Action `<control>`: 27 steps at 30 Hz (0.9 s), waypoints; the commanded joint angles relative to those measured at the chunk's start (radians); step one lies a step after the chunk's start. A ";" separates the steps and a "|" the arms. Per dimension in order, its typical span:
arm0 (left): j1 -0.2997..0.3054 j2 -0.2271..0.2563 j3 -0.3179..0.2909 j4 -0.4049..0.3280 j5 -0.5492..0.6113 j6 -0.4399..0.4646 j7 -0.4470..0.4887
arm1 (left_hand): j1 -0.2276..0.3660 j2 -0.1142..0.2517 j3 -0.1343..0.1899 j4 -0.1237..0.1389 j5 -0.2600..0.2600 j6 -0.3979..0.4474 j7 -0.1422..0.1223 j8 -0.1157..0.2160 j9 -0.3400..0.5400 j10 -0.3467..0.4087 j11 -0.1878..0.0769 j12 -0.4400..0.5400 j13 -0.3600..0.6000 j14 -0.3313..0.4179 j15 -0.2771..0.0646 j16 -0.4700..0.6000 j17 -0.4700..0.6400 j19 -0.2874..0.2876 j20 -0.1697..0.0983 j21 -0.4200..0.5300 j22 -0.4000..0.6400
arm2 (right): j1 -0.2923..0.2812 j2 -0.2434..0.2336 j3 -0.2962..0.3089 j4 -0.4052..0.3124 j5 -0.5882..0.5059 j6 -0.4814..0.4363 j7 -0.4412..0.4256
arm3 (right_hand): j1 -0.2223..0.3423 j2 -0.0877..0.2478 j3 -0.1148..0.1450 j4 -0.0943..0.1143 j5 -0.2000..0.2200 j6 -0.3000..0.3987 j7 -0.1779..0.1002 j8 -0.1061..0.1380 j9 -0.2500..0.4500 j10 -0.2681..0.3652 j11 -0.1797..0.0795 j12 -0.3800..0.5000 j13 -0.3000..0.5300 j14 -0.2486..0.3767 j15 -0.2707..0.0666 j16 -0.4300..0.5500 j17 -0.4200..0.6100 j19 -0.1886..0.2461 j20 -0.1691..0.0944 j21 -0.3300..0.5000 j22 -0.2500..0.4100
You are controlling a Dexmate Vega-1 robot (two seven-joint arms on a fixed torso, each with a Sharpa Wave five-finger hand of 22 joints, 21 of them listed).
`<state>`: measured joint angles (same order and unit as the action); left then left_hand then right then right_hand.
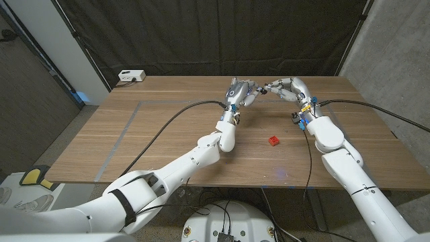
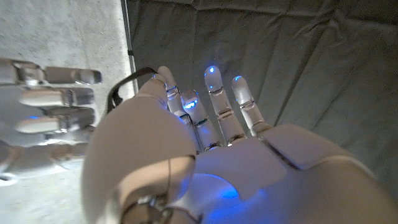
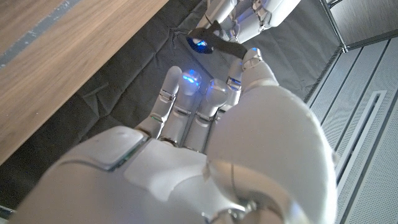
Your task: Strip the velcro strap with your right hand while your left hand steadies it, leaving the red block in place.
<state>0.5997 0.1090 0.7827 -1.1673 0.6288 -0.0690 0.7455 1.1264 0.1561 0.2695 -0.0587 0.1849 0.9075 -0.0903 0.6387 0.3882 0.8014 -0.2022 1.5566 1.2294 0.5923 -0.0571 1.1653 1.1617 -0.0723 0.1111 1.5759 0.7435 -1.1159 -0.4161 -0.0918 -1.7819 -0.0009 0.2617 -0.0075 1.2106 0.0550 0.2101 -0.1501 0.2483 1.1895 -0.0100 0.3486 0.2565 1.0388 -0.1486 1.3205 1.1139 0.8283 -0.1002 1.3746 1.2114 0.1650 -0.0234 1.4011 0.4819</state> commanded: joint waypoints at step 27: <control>0.062 0.084 -0.056 -0.281 -0.523 0.088 -0.491 | -0.117 0.010 0.013 0.082 -0.008 -0.032 0.083 -0.126 -0.026 -0.129 -0.004 -0.125 -0.128 -0.129 -0.133 0.015 -0.052 -0.029 0.044 -0.050 0.183 | 0.016 -0.058 -0.042 0.074 0.034 0.155 -0.101 | -0.036 -0.022 0.047 0.001 0.026 0.019 0.007 0.031 0.080 0.002 -0.014 -0.010 0.025 0.016 -0.115 -0.030 0.015 -0.040 -0.008 0.056 -0.022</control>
<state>0.6510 0.1418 0.6727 -1.4433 -0.0012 0.2014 0.1308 1.1073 0.1940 0.2978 -0.0348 0.1797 0.8762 -0.0590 0.5945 0.4231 0.7583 -0.1619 1.5029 1.1799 0.5015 -0.0492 1.1949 1.1294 -0.0901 0.1410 1.5448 0.9001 -1.0981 -0.4573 -0.1291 -1.7093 0.0150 0.4025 -0.1024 1.1829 0.0302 0.2476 -0.1489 0.2670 1.1916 -0.0121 0.3739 0.2568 1.0408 -0.1507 1.3150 1.1411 0.8384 -0.1034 1.3468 1.2248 0.1324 -0.0343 1.4499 0.4595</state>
